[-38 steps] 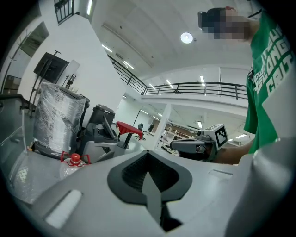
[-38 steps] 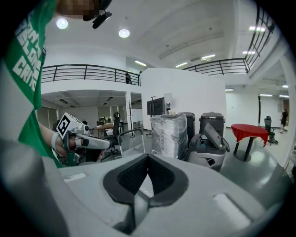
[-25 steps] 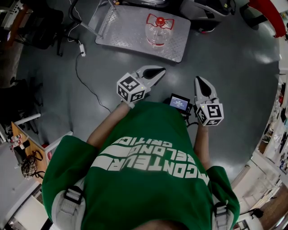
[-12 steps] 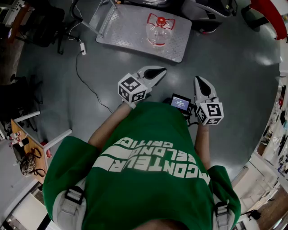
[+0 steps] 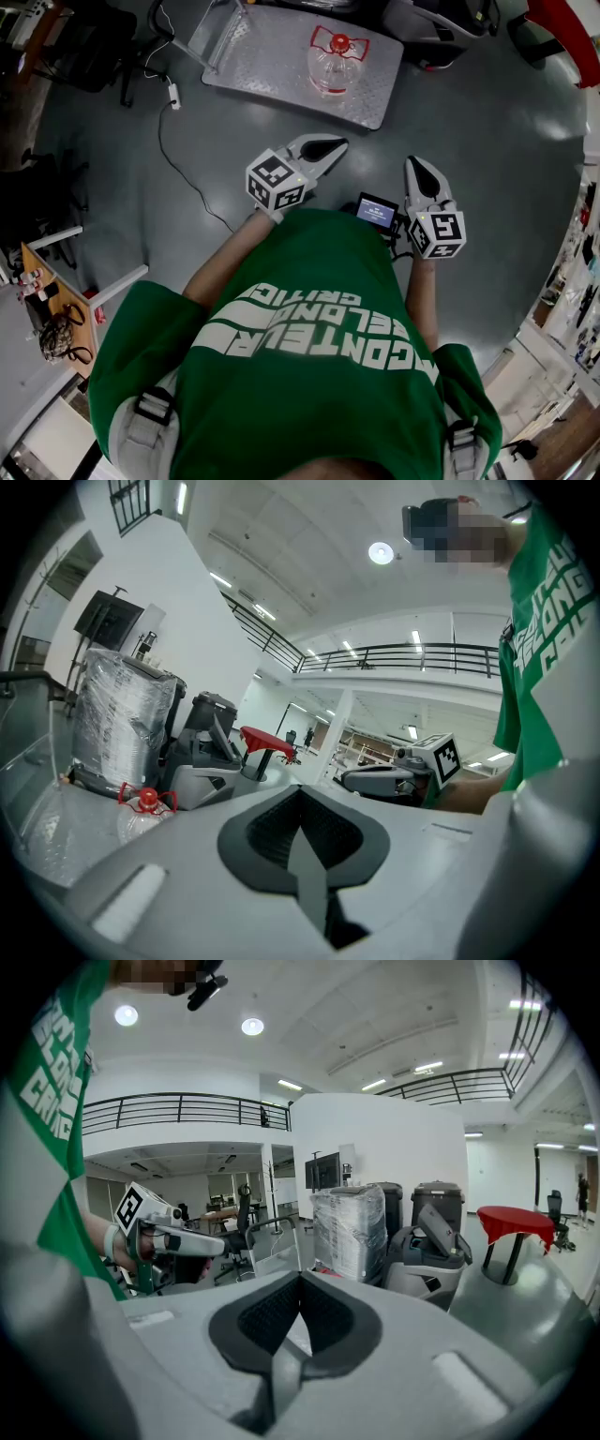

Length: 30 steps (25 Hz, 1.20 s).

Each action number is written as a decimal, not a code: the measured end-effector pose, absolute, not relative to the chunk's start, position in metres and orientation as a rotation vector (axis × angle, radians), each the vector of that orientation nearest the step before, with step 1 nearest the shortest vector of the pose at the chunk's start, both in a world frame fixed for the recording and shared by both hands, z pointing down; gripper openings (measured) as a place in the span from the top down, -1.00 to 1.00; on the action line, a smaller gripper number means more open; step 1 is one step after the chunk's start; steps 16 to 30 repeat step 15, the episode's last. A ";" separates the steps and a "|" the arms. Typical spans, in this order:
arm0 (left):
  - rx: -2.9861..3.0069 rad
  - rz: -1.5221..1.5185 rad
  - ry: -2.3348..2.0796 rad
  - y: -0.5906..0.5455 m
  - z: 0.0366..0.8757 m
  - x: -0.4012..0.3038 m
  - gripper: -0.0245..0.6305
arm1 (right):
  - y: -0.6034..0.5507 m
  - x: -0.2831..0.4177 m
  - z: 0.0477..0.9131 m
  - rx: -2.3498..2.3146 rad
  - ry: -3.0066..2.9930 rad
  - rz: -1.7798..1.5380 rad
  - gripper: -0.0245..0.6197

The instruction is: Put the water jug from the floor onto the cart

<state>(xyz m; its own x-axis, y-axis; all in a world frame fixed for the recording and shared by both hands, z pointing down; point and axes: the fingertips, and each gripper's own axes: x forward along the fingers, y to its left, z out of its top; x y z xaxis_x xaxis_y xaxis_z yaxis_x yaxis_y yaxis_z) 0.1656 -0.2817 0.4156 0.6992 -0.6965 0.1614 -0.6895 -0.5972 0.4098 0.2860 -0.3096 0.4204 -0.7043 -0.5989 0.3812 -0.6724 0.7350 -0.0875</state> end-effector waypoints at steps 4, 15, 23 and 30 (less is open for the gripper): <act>2.462 -0.018 -1.069 -0.283 0.417 0.166 0.88 | -0.313 0.285 0.423 0.981 -2.607 0.318 0.95; 2.460 -0.021 -1.072 -0.288 0.417 0.162 0.88 | -0.322 0.276 0.423 0.952 -2.613 0.312 0.95; 2.460 -0.021 -1.072 -0.288 0.417 0.162 0.88 | -0.322 0.276 0.423 0.952 -2.613 0.312 0.95; 2.460 -0.021 -1.072 -0.288 0.417 0.162 0.88 | -0.322 0.276 0.423 0.952 -2.613 0.312 0.95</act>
